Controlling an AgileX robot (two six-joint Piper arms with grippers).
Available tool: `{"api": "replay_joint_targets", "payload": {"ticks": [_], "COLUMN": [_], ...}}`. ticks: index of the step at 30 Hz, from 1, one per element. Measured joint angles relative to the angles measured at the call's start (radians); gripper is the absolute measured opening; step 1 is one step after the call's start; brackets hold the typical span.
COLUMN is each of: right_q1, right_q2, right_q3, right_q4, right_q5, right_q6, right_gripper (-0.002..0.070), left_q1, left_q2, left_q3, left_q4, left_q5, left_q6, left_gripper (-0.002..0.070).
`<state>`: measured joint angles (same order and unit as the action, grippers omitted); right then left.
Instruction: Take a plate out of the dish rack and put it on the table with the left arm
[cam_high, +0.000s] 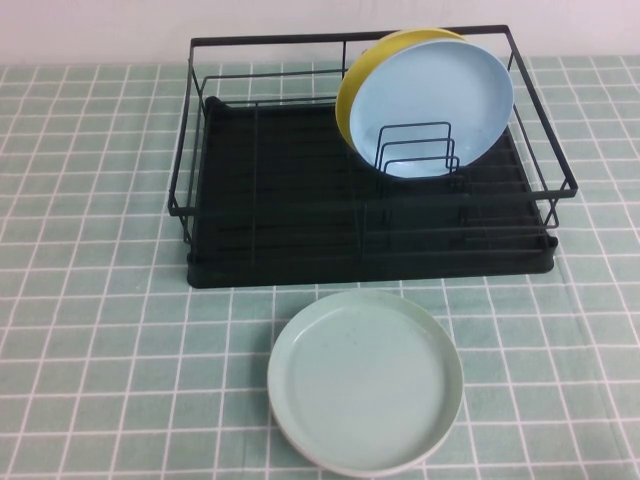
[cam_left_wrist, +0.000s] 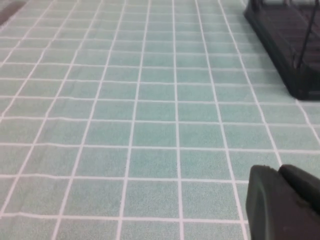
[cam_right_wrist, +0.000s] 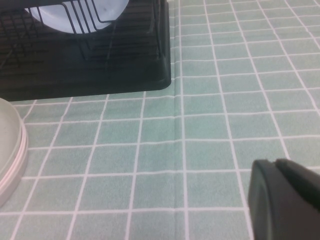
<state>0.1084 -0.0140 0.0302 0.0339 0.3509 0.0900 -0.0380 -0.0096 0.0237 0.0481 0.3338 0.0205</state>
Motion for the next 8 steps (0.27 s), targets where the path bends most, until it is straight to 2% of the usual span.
{"api": "replay_joint_targets", "payload": {"ticks": [8], "right_q1": [0.000], "right_q2": [0.000], "right_q3": [0.000], "right_q4": [0.000], "right_q5": [0.000], "right_q6": [0.000], "right_gripper": [-0.0018], "left_q1": [-0.012], "left_q2": [0.000], "left_q3": [0.000], "left_q4": [-0.029], "left_q5": [0.012], "left_q6": [0.059], "left_gripper": [-0.0003]}}
